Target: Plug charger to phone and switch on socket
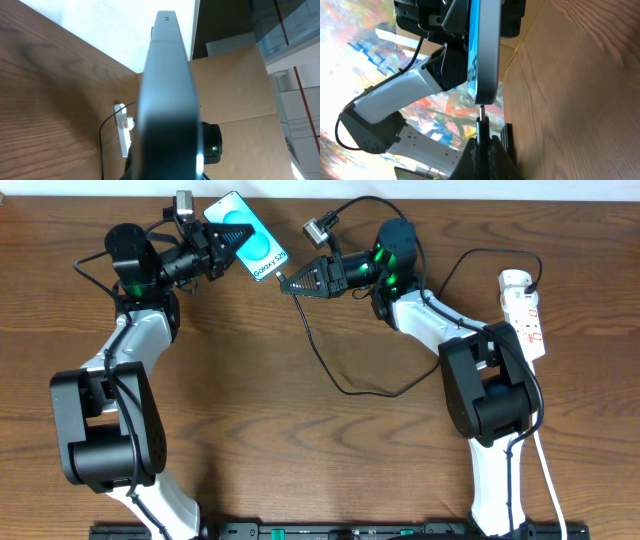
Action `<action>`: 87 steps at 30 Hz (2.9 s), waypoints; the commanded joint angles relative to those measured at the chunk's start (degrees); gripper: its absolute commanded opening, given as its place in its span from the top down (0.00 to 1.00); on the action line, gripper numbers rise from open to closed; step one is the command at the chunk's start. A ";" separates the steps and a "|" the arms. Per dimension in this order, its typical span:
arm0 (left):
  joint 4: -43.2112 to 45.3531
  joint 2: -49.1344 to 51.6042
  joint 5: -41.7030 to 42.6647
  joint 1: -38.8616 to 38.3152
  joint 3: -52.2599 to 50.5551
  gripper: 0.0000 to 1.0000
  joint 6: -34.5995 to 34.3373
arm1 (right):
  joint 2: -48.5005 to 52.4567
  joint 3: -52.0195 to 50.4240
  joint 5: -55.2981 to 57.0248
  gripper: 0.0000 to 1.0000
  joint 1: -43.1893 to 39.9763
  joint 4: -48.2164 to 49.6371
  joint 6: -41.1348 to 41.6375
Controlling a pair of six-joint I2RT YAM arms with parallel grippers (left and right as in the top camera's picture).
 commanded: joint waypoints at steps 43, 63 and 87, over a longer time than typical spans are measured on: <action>0.68 -0.74 -0.26 -1.01 0.50 0.93 1.62 | -0.11 0.50 0.11 0.99 0.39 2.54 1.95; 0.68 -0.74 -0.55 -1.01 0.48 0.93 0.26 | -0.11 0.50 0.09 0.99 -0.68 2.54 1.77; 0.70 -0.74 -1.03 -1.01 0.48 0.93 -1.16 | -0.11 0.50 0.11 0.99 -0.52 2.54 1.51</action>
